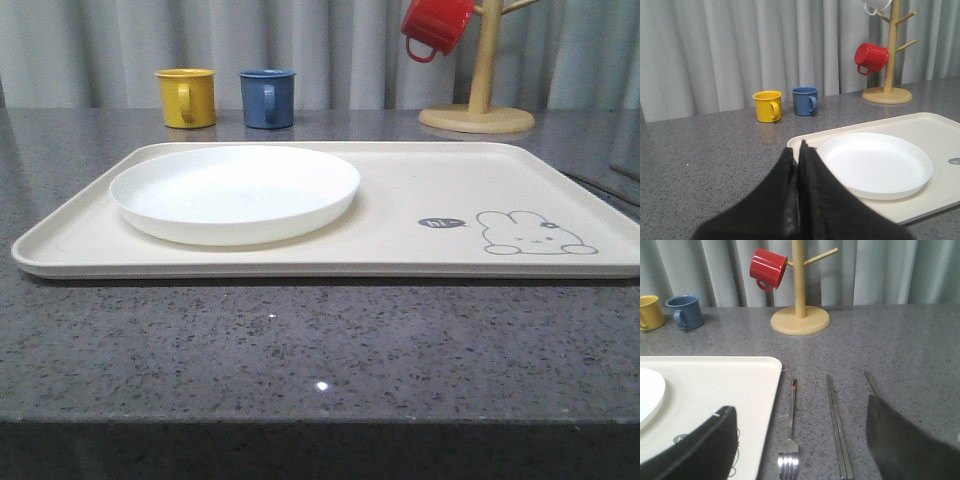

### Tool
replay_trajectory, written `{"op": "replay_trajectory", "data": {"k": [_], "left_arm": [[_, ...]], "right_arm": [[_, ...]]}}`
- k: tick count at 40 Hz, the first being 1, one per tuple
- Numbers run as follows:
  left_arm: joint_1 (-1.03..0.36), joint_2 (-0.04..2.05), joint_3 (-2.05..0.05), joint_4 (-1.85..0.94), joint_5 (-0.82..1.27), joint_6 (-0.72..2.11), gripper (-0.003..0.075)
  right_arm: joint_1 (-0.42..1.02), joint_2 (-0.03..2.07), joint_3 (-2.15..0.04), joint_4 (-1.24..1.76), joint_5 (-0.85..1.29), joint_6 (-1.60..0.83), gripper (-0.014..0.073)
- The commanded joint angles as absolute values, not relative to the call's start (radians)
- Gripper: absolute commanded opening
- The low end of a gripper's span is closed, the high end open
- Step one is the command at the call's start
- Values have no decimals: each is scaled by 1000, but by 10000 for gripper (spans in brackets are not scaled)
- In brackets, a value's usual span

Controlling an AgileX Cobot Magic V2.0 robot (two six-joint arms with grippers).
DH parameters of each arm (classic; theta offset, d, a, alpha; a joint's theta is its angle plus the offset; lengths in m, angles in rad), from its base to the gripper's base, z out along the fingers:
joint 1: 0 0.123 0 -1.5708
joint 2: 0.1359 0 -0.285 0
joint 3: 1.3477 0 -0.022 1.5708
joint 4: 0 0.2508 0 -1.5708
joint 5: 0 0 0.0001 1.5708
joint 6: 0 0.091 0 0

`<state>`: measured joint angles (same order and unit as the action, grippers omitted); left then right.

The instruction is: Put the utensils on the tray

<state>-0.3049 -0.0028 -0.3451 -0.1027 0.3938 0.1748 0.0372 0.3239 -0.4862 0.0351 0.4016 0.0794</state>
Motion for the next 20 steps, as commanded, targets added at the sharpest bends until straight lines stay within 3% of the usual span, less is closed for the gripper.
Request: {"op": "replay_trajectory", "data": {"k": [1, 11, 20], "left_arm": [[-304, 9, -370, -115, 322, 167, -18], [-304, 9, -370, -115, 322, 167, -18], [-304, 9, -370, -115, 322, 167, -18]], "right_arm": [[29, 340, -522, 34, 325, 74, 561], [29, 340, -522, 34, 316, 74, 549], [29, 358, -546, 32, 390, 69, 304]]}}
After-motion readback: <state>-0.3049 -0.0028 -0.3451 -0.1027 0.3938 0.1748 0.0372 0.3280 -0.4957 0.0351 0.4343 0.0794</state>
